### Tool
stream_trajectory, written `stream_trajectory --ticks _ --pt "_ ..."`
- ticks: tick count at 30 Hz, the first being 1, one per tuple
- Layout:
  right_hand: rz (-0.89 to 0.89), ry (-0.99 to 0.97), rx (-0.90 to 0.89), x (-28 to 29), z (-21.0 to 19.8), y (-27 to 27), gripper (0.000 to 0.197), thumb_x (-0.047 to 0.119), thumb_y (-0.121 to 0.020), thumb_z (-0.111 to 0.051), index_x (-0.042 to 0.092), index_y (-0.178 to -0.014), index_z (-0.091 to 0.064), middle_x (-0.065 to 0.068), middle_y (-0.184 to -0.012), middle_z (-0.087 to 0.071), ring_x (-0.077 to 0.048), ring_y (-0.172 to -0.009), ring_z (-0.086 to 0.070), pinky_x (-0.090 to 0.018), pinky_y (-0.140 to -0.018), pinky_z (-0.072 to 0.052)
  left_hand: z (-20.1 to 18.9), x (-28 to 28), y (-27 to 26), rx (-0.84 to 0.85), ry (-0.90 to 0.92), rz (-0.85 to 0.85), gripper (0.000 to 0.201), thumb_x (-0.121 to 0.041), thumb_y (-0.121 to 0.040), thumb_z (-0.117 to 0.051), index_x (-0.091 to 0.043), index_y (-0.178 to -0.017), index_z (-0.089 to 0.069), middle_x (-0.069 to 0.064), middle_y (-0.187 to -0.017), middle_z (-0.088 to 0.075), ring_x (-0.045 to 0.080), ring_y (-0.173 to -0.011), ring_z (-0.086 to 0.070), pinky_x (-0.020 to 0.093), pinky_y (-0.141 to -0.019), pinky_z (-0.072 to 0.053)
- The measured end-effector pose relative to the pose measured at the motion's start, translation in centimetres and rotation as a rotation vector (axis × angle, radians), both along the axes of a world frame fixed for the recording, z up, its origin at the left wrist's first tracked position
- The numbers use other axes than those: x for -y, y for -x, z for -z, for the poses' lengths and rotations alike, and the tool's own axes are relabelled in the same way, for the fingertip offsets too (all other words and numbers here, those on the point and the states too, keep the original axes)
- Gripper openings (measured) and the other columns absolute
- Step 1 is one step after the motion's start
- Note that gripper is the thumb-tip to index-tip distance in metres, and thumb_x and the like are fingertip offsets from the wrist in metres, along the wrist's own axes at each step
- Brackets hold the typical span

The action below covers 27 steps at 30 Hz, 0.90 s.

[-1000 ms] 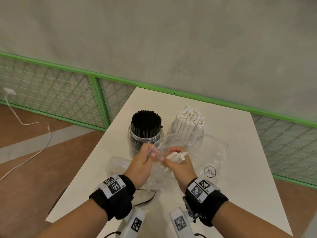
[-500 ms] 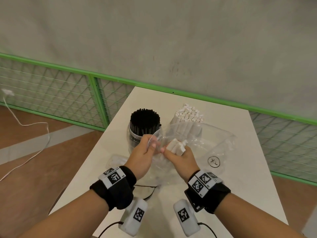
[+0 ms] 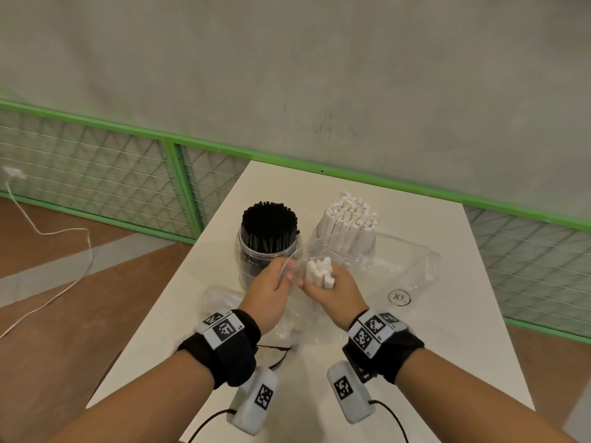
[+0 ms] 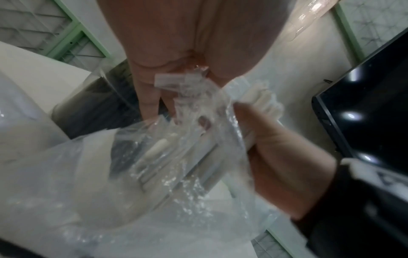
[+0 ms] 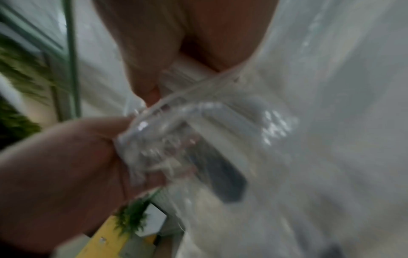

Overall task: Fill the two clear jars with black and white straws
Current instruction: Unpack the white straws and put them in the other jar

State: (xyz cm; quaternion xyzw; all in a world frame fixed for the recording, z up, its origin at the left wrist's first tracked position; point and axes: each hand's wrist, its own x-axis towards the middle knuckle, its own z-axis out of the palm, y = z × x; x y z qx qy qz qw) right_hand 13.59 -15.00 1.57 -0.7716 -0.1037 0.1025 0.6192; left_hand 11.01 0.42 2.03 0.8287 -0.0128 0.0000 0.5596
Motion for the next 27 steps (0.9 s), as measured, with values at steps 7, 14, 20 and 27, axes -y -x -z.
stream_trajectory --ticks 7,14,20,27 --pt "0.165 -0.366 0.302 3.8 -14.3 -0.5 0.027 0.003 -0.092 -0.055 0.017 -0.073 -0.068 -0.006 -0.067 -0.068 -0.021 -0.067 -0.066 -0.031 -0.07 -0.054 1.4 0.0 0.7 0.234 -0.399 0.225 0.047 0.003 -0.089 -0.04 -0.016 -0.13 -0.053 0.001 -0.131 -0.053 0.014 -0.12 -0.049 0.01 -0.099 -0.028" --pt "0.319 -0.699 0.314 6.4 -17.3 -4.5 0.016 0.005 -0.092 -0.057 0.016 -0.08 -0.058 0.003 -0.068 -0.062 -0.015 -0.067 -0.062 -0.036 -0.08 -0.052 5.9 1.9 1.7 -0.153 -1.045 0.694 0.064 -0.042 -0.092 -0.039 -0.034 -0.148 -0.009 -0.007 -0.158 -0.008 0.019 -0.146 -0.001 0.053 -0.116 0.0" --pt "0.432 -0.577 0.238 5.7 -13.6 -7.5 0.008 0.012 -0.09 -0.063 0.015 -0.085 -0.057 0.004 -0.065 -0.064 -0.017 -0.069 -0.062 -0.04 -0.081 -0.052 4.1 2.9 0.0 -0.001 -1.066 0.534 0.07 -0.065 -0.081 -0.044 -0.027 -0.139 -0.036 0.001 -0.152 -0.019 0.026 -0.139 -0.014 0.048 -0.114 -0.011" --pt "0.387 -0.556 0.271 5.6 -14.1 -8.6 0.013 0.014 -0.089 -0.064 0.021 -0.078 -0.061 0.003 -0.066 -0.065 -0.021 -0.073 -0.063 -0.041 -0.082 -0.053 0.5 4.6 -3.8 0.332 -1.151 0.409 0.075 -0.047 -0.074 -0.068 -0.024 -0.136 -0.032 0.006 -0.154 -0.001 0.032 -0.142 -0.003 0.053 -0.115 -0.011"
